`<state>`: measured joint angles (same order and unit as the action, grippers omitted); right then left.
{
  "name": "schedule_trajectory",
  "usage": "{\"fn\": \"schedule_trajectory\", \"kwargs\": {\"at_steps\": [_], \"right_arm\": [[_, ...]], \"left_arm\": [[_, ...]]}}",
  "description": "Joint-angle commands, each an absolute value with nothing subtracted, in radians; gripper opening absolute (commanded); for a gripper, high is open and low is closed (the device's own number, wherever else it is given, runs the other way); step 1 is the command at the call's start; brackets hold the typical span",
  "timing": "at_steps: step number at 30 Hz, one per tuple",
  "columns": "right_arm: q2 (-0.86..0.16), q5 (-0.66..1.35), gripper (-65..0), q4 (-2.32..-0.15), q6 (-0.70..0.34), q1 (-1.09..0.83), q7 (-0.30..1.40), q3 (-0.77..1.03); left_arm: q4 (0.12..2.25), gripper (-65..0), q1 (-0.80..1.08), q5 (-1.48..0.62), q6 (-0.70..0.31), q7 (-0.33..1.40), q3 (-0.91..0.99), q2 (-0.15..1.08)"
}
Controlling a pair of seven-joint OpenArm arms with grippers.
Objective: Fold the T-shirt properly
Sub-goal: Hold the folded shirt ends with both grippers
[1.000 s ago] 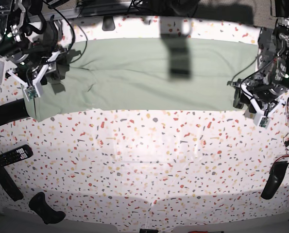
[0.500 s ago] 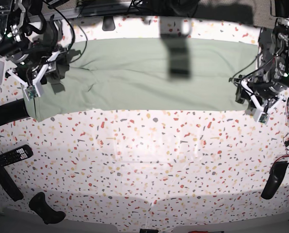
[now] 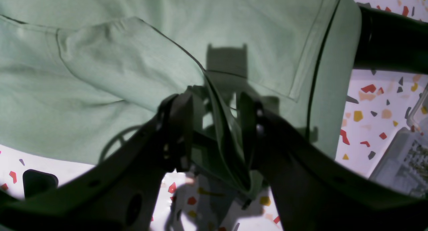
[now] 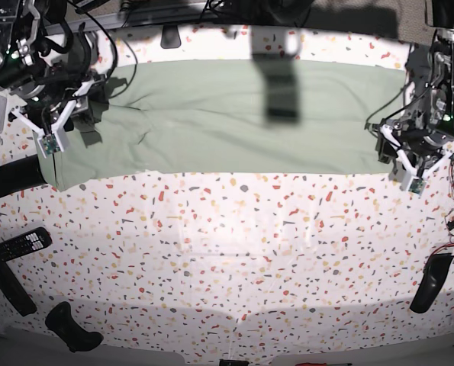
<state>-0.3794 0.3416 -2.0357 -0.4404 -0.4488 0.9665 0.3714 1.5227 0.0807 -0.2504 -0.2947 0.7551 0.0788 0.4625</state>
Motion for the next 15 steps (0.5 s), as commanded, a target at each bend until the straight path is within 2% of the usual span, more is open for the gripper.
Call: {"fn": "schedule_trajectory", "kwargs": {"at_steps": [1, 4, 8, 15], "right_arm": [[-0.39, 0.348, -42.3, -2.054, -0.437, -0.443, 0.952, 0.379], [-0.39, 0.348, -42.3, -2.054, -0.437, -0.443, 0.952, 0.379], [-0.39, 0.348, -42.3, -2.054, -0.437, -0.444, 0.955, 0.379], [-0.39, 0.348, -42.3, -2.054, -0.437, -0.443, 0.955, 0.379]], "left_arm": [[1.536, -36.4, 0.067, -0.255, -0.283, 0.732, 0.085, 0.479], [1.536, -36.4, 0.067, -0.28, -0.292, 0.731, 0.085, 0.479], [1.515, -36.4, 0.067, -0.214, -0.371, 0.733, 0.085, 0.489], [1.5, -36.4, 0.064, -0.327, -0.375, 0.743, 0.085, 0.485]]}}
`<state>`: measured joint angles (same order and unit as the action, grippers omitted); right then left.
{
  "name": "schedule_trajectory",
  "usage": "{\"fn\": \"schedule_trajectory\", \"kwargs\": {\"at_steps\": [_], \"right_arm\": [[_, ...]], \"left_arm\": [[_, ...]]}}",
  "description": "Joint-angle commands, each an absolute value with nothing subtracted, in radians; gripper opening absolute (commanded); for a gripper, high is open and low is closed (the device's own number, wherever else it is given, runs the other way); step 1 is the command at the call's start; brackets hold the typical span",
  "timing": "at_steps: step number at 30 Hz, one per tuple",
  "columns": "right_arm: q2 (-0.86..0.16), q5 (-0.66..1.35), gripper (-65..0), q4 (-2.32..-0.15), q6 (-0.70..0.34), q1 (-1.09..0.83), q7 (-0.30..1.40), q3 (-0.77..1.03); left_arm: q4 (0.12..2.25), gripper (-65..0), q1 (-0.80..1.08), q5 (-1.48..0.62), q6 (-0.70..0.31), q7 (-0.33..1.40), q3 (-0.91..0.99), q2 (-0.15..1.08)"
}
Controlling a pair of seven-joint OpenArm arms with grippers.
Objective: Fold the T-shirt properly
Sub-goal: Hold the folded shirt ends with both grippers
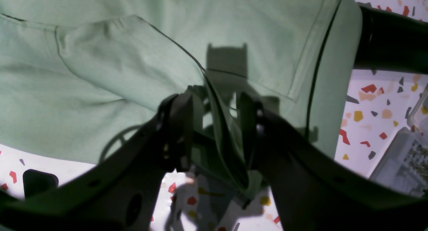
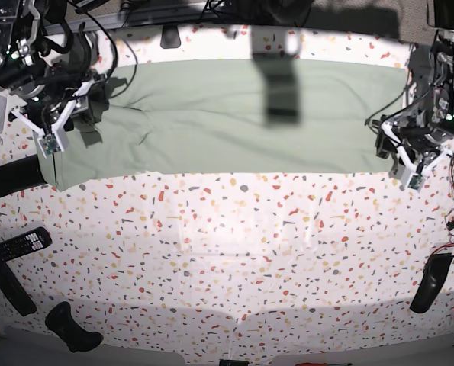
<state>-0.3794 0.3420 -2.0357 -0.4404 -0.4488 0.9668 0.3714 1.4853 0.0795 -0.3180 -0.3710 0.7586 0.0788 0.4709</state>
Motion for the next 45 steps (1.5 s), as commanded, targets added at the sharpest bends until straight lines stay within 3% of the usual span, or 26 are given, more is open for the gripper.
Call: {"fn": "schedule_trajectory", "kwargs": {"at_steps": [1, 3, 7, 9, 18, 27, 35, 41, 45], "right_arm": [[-0.39, 0.348, -42.3, -2.054, -0.437, -0.443, 0.955, 0.379], [-0.39, 0.348, -42.3, -2.054, -0.437, -0.444, 0.955, 0.379], [-0.39, 0.348, -42.3, -2.054, -0.437, -0.443, 0.954, 0.379], [-0.39, 0.348, -42.3, -2.054, -0.437, -0.443, 0.953, 0.379], [-0.39, 0.348, -42.3, -2.054, -0.437, -0.443, 0.943, 0.379], [-0.39, 0.348, -42.3, -2.054, -0.437, -0.444, 0.943, 0.379], [-0.39, 0.348, -42.3, -2.054, -0.437, -0.444, 0.943, 0.379], [-0.39, 0.348, -42.3, -2.054, -0.437, -0.444, 0.943, 0.379], [-0.39, 0.349, -42.3, -2.054, -0.437, -0.444, 0.943, 0.379]], "left_arm": [[1.5, -36.6, 0.064, -0.326, -0.376, 0.735, 0.085, 0.485], [1.5, -39.5, 0.065, -0.316, -0.377, 0.732, 0.085, 0.485], [1.5, -53.3, 0.064, -0.315, -0.377, 0.731, 0.085, 0.485], [1.5, -57.1, 0.064, -0.315, -0.377, 0.732, 0.085, 0.486], [1.523, -57.0, 0.064, -0.315, -0.375, 0.734, 0.085, 0.485], [1.525, -48.4, 0.069, -0.315, -0.375, 0.744, 0.085, 0.485], [1.534, -48.4, 0.07, -0.315, -0.378, 0.762, 0.085, 0.485], [1.698, -48.4, 0.131, -0.272, -0.378, 0.689, 0.085, 0.485], [1.701, -48.4, 0.155, -0.212, -0.377, 0.674, 0.085, 0.485]]}}
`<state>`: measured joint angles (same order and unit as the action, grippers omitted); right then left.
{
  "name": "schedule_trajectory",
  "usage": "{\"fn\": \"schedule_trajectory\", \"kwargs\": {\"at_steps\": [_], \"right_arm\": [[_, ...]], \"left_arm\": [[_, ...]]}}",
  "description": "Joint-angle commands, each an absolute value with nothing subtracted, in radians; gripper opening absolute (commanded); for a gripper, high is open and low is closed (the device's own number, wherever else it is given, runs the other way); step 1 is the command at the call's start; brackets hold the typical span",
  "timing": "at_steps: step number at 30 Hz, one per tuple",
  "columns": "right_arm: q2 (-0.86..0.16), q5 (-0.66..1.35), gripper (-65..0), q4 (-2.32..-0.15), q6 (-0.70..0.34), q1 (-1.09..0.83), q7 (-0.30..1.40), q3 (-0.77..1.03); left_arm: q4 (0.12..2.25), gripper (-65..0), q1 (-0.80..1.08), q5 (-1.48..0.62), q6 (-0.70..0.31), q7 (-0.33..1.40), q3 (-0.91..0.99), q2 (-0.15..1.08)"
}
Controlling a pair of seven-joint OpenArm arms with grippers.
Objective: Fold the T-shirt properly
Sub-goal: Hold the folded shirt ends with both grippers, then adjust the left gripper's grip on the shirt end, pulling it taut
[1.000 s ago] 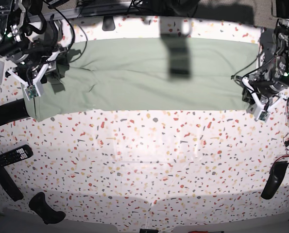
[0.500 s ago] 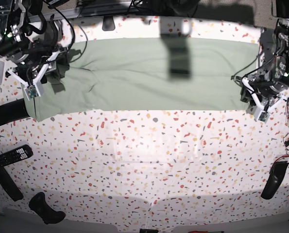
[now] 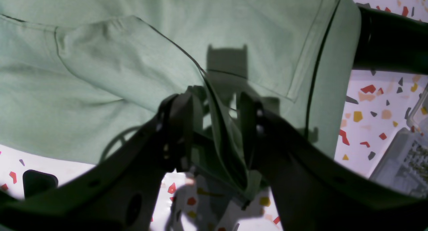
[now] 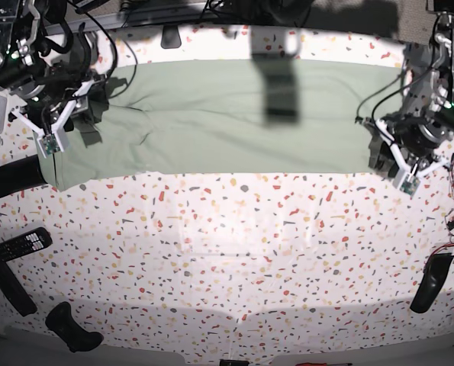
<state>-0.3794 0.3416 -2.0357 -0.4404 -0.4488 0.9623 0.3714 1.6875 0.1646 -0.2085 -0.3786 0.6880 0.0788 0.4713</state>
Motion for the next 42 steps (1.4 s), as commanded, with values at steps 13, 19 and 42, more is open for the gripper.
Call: {"fn": "schedule_trajectory", "kwargs": {"at_steps": [13, 19, 42], "right_arm": [[-0.39, 0.349, -42.3, -2.054, -0.437, -0.444, 0.943, 0.379], [-0.39, 0.349, -42.3, -2.054, -0.437, -0.444, 0.943, 0.379], [-0.39, 0.349, -42.3, -2.054, -0.437, -0.444, 0.95, 0.379]], "left_arm": [[1.577, -37.9, 0.133, -0.257, -0.374, 0.659, 0.085, 0.485], [1.576, -37.9, 0.133, -0.214, -0.372, 0.671, 0.085, 0.484], [1.576, -38.8, 0.144, -0.157, -0.295, 0.615, 0.085, 0.408]]}}
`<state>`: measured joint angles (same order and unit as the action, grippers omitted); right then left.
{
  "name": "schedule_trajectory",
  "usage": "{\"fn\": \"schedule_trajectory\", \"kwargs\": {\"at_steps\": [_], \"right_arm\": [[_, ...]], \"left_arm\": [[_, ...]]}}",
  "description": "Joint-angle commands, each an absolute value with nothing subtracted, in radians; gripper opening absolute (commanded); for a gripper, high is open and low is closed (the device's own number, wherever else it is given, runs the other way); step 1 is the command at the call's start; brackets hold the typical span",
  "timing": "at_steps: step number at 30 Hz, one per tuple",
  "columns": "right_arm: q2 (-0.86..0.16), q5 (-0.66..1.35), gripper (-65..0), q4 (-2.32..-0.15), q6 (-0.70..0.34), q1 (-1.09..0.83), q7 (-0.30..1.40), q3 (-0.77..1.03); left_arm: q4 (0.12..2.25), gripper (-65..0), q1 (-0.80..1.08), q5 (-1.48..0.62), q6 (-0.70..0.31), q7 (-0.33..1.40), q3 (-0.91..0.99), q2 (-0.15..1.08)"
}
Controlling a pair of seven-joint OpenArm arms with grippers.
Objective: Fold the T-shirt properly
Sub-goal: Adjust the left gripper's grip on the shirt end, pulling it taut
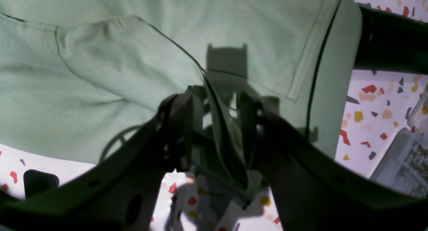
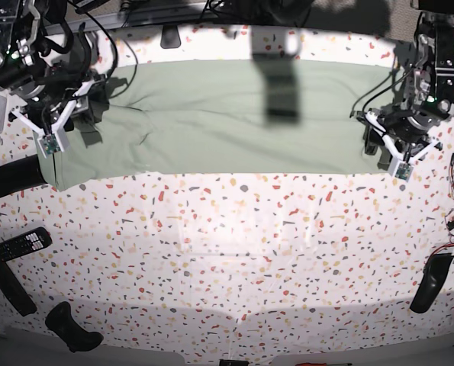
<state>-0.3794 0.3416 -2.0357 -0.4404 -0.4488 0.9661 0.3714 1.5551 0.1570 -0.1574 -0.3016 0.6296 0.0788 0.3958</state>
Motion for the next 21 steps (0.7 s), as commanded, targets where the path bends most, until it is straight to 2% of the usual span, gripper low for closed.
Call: {"fn": "schedule_trajectory", "kwargs": {"at_steps": [1, 3, 7, 10, 16, 18, 21], "right_arm": [[-0.39, 0.349, -42.3, -2.054, -0.437, -0.444, 0.95, 0.379], [-0.39, 0.348, -42.3, -2.054, -0.437, -0.444, 0.95, 0.379], [-0.391, 0.348, -42.3, -2.054, -0.437, -0.444, 0.95, 0.379], [-0.391, 0.348, -42.3, -2.054, -0.437, -0.444, 0.95, 0.379], [-0.39, 0.349, -42.3, -2.054, -0.437, -0.444, 0.95, 0.379], [-0.39, 0.348, -42.3, -2.054, -0.437, -0.444, 0.95, 0.379], [-0.39, 0.348, -42.3, -2.054, -0.437, -0.444, 0.951, 0.379]], "left_arm": [[1.588, -39.0, 0.144, -0.157, -0.295, 0.616, 0.085, 0.408], [1.614, -42.7, 0.144, -0.157, -0.295, 0.617, 0.085, 0.408], [1.683, -57.8, 0.144, -0.162, -0.295, 0.702, 0.085, 0.408], [1.709, -64.6, 0.145, -0.184, -0.295, 0.743, 0.085, 0.408], [1.708, -62.8, 0.149, -0.183, -0.295, 0.704, 0.085, 0.408], [1.708, -56.3, 0.149, -0.183, -0.295, 0.678, 0.085, 0.408], [1.708, -42.5, 0.149, -0.181, -0.295, 0.662, 0.085, 0.408]]}}
